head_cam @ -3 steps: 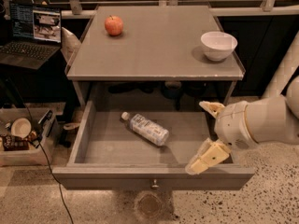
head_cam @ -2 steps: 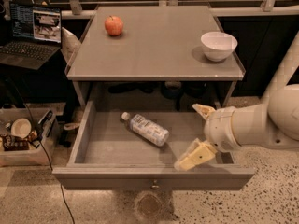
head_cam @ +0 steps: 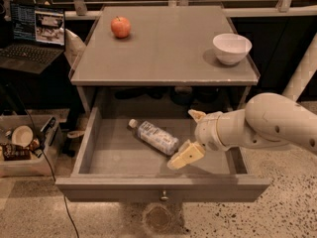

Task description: Pick blue plastic bottle from top drawer and place on counter

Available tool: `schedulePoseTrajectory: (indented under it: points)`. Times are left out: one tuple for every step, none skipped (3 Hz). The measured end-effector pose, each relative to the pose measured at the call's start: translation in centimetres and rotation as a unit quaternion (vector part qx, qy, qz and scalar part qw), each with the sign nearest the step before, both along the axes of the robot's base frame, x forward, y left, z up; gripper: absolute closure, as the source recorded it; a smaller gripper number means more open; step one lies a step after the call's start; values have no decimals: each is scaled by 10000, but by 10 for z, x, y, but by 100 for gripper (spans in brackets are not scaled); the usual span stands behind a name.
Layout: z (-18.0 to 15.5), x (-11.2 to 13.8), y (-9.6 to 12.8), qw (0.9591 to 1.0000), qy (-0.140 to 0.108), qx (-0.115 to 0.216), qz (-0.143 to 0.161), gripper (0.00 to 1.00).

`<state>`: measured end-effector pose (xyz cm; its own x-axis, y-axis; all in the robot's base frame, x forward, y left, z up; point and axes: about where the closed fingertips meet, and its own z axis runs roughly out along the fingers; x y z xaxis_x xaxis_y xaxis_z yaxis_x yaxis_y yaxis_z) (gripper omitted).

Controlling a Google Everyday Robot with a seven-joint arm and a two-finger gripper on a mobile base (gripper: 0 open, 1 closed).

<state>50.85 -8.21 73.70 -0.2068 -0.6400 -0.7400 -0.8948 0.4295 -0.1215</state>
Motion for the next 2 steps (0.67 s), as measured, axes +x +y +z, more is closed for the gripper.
schedulePoseTrajectory:
  points:
    - [-15, 23, 11, 10000, 85, -24, -5, 0]
    - [-39, 44, 27, 9997, 243, 8, 38, 0]
